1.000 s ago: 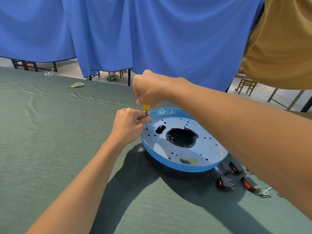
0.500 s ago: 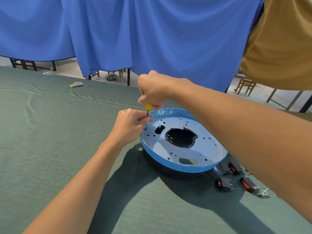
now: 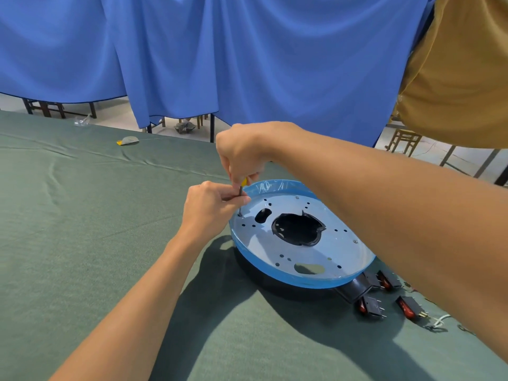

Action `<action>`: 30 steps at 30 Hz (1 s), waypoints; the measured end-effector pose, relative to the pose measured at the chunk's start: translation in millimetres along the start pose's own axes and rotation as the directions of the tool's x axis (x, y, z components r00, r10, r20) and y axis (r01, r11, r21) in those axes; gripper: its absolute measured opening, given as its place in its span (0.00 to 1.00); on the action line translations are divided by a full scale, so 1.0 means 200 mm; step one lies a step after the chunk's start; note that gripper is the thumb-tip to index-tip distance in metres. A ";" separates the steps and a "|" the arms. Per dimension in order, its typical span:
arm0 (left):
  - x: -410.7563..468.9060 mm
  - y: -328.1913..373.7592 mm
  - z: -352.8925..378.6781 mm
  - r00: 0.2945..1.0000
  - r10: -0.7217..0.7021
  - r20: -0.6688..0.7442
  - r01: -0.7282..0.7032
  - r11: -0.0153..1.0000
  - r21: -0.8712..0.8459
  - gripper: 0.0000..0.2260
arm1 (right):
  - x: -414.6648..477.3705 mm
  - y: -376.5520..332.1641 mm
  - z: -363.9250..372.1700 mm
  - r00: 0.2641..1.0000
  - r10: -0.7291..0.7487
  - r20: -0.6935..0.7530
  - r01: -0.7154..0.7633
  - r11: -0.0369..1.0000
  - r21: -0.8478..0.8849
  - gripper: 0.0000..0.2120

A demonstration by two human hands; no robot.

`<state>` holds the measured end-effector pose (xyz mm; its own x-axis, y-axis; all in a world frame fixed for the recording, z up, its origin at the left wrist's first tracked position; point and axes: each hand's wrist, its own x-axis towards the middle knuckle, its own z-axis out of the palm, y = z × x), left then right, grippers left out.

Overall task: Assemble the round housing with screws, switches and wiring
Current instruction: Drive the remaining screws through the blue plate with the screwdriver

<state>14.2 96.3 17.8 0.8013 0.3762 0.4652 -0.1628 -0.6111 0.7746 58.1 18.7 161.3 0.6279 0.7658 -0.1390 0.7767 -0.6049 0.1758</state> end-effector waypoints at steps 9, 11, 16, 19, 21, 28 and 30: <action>0.00 0.01 0.01 1.000 -0.005 0.014 0.006 0.998 -0.061 0.07 | 0.10 0.00 -0.03 0.897 0.271 0.349 -0.288 0.958 -0.004 0.12; 0.00 0.00 0.02 1.000 0.005 0.002 -0.005 0.999 -0.048 0.05 | 0.09 -0.01 -0.03 0.905 0.268 0.330 -0.273 0.962 -0.031 0.16; 0.01 -0.01 0.01 1.000 0.016 -0.001 -0.016 1.000 -0.004 0.05 | 0.01 0.04 -0.05 0.986 0.112 0.122 -0.107 0.993 -0.046 0.09; 0.01 -0.01 0.01 1.000 0.025 -0.003 -0.025 1.000 -0.011 0.05 | -0.03 0.04 -0.05 0.998 -0.055 0.032 0.062 0.944 -0.325 0.08; 0.01 -0.01 0.01 1.000 0.022 -0.007 -0.022 1.000 -0.021 0.04 | -0.02 0.04 -0.05 0.992 -0.123 0.036 0.127 0.912 -0.389 0.07; 0.00 -0.02 0.01 1.000 0.022 0.009 -0.022 0.999 -0.047 0.03 | 0.06 0.00 -0.04 0.982 -0.097 0.162 0.149 0.924 -0.353 0.12; 0.00 -0.02 0.01 0.999 0.029 0.018 -0.028 0.999 -0.039 0.03 | 0.08 0.00 -0.04 0.982 0.000 0.189 0.057 0.952 -0.299 0.10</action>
<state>16.3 97.2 15.1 0.8065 0.3455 0.4797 -0.2079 -0.5938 0.7773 68.1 33.2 167.6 0.6263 0.7107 -0.3205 0.7606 -0.4668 0.4512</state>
